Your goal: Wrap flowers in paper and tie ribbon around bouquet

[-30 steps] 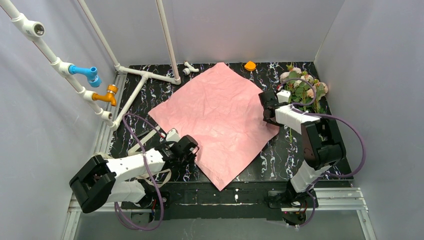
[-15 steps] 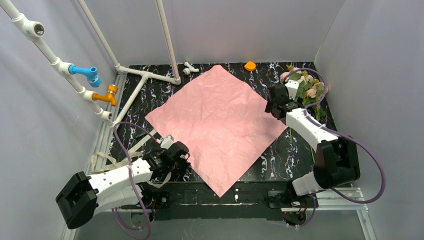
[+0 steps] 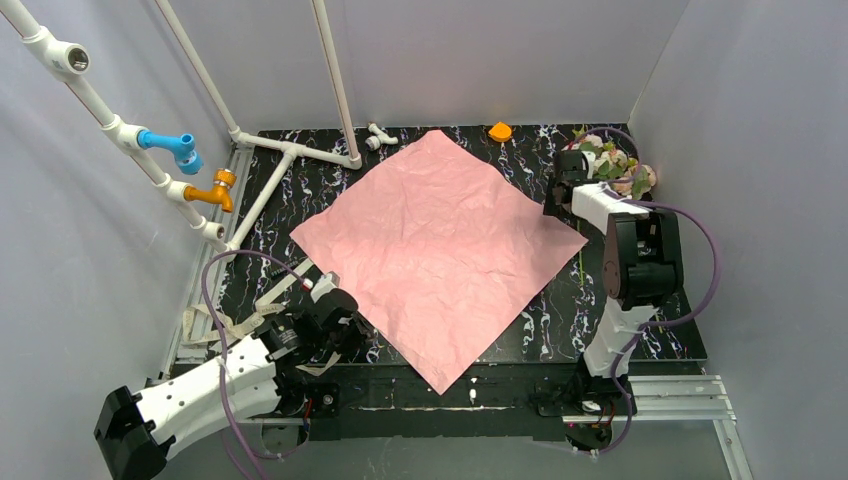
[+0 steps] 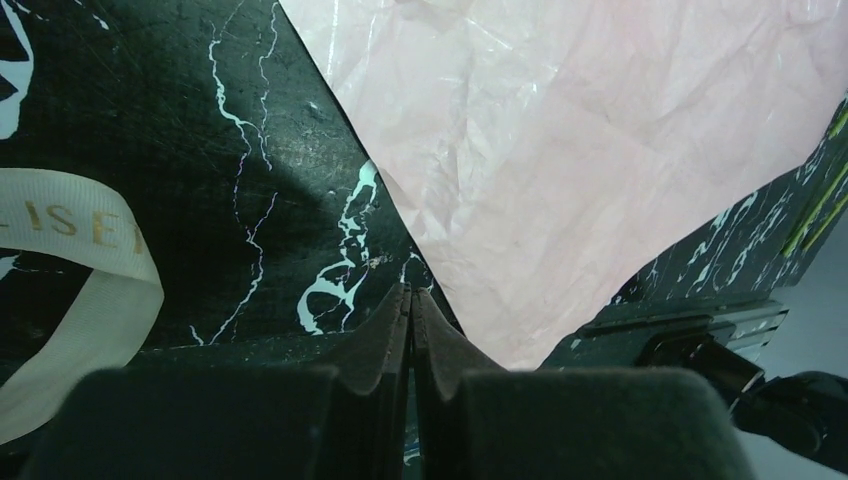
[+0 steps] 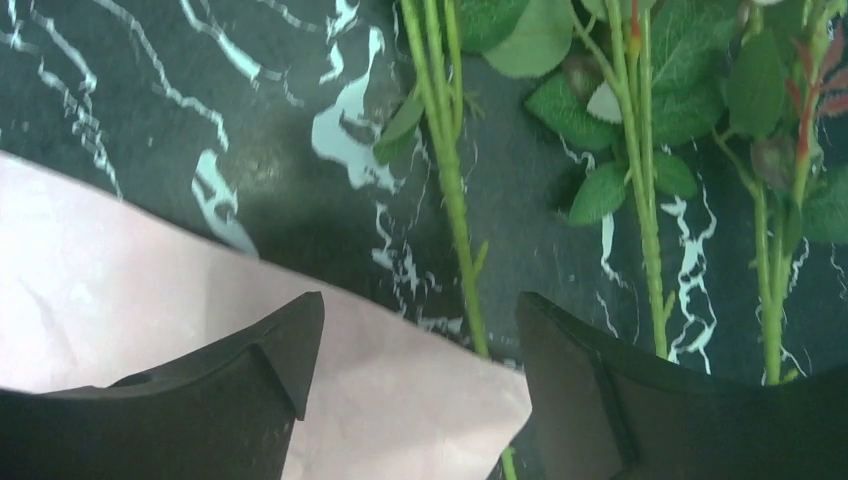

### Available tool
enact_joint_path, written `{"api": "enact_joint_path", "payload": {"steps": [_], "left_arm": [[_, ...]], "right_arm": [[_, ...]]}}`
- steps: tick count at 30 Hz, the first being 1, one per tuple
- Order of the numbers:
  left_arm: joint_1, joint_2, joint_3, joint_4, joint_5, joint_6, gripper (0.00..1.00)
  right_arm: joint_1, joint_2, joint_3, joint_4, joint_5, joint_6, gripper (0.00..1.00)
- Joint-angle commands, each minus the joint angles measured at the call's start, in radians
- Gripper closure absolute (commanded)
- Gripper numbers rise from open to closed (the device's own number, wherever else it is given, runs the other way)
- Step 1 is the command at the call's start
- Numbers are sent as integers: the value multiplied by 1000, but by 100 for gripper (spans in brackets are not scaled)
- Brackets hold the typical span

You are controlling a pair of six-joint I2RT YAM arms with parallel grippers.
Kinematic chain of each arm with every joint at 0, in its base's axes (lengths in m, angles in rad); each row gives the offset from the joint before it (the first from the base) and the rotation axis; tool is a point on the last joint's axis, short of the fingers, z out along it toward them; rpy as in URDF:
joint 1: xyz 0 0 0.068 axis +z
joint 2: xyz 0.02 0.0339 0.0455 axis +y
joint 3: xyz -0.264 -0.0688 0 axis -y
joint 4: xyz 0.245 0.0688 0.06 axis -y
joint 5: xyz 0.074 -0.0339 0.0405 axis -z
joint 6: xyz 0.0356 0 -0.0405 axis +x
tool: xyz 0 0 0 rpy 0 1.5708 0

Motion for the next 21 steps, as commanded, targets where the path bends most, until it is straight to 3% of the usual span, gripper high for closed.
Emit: {"api": "enact_joint_path", "payload": {"steps": [1,3,6,11,14,17,21], "left_arm": [[-6,-29,2,-81,8,65,91],[-6,-30,9,-82,18,75,78],[-6,-37,21,-84,23,98,66],[-6,-41,61,-96,14,149,47],[-5,-21,92,-96,10,195,35],[-6,30,137,-103,9,242,29],[-6,116,183,-109,30,255,26]], "right_arm": [[-51,79,115,19,-99,-62,24],[-66,130,151,1,-129,-59,30],[-81,194,183,-10,-160,-57,44],[-100,228,189,-8,-188,-67,57],[-109,229,193,-7,-226,-67,79],[-109,209,210,-24,-241,-69,96],[-106,148,232,-33,-249,-82,99]]}}
